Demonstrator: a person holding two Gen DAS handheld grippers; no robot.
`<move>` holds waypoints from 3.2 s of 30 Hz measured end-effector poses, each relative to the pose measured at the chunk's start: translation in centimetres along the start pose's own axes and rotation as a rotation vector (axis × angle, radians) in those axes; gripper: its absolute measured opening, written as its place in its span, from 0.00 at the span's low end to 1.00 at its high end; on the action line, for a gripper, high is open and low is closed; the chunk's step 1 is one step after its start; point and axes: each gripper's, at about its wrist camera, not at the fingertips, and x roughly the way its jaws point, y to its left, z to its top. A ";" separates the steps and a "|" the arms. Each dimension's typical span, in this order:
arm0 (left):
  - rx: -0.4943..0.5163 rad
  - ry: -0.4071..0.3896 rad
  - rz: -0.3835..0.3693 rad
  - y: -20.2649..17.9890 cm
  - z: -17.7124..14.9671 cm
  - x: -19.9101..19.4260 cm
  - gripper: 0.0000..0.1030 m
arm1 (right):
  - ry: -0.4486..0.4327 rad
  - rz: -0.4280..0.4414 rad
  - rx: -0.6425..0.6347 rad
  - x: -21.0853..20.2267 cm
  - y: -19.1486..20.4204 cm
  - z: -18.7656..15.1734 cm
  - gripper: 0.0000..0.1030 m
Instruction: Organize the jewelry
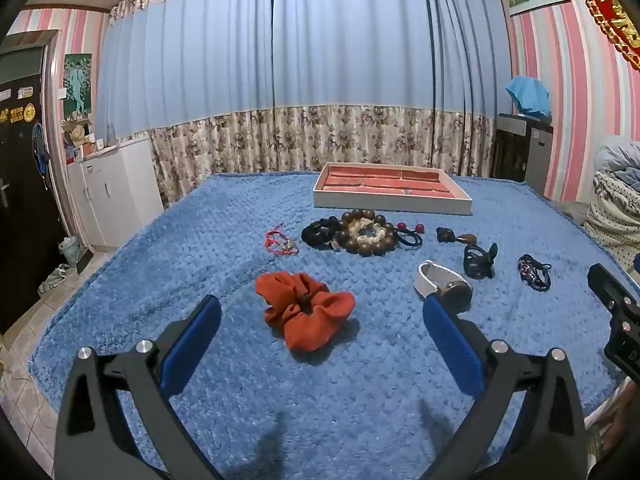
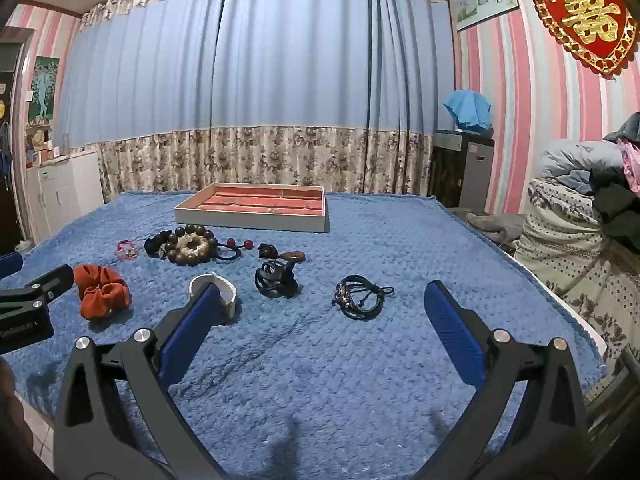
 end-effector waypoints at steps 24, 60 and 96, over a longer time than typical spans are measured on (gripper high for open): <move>0.006 -0.020 0.009 -0.1 0.4 -0.6 0.96 | -0.008 -0.004 0.000 0.0 -0.2 0.4 0.96; 0.007 -0.027 0.013 0.0 0.4 -0.7 0.96 | -0.012 -0.012 0.003 -0.2 -0.7 0.6 0.96; 0.009 -0.025 0.014 -0.1 0.5 -0.9 0.96 | -0.005 -0.026 0.013 0.0 -1.1 0.0 0.96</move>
